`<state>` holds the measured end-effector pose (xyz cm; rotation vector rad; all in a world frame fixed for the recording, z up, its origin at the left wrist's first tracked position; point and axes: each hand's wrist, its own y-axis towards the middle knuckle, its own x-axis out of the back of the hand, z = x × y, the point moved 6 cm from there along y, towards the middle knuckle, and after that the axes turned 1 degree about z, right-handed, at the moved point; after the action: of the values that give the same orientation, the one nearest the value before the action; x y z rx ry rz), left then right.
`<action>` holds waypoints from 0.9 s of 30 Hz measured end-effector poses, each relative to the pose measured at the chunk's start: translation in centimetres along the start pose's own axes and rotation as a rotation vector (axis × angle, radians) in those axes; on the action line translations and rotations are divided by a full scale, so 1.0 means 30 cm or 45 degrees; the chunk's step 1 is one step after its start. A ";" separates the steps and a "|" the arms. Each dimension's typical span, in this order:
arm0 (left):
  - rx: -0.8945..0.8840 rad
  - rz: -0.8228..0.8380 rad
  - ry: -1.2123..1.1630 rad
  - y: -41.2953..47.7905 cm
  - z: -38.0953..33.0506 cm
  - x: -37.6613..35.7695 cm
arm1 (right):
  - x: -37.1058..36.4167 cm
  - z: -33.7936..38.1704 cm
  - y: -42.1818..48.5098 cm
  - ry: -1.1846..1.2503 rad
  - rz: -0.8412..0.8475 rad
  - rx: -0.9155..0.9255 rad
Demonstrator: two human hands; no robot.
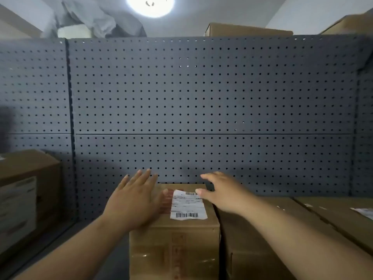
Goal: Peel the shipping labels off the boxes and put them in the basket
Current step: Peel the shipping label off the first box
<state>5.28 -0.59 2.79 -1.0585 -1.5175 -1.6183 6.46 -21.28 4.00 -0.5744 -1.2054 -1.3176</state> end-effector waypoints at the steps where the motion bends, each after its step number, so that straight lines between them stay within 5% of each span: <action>1: -0.018 0.018 -0.012 0.014 0.003 -0.010 | -0.008 0.002 0.021 0.000 0.018 -0.006; 16: -0.341 0.458 -0.333 0.144 -0.019 -0.122 | -0.090 -0.006 0.131 -0.185 0.144 -0.170; 27: -0.457 0.504 -0.418 0.140 -0.035 -0.140 | -0.089 -0.002 0.157 -0.003 0.063 -0.216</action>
<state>10.76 -2.28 0.93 -1.7710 -1.1269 -1.5108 11.32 -19.11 2.99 -0.7235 -1.0808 -1.3856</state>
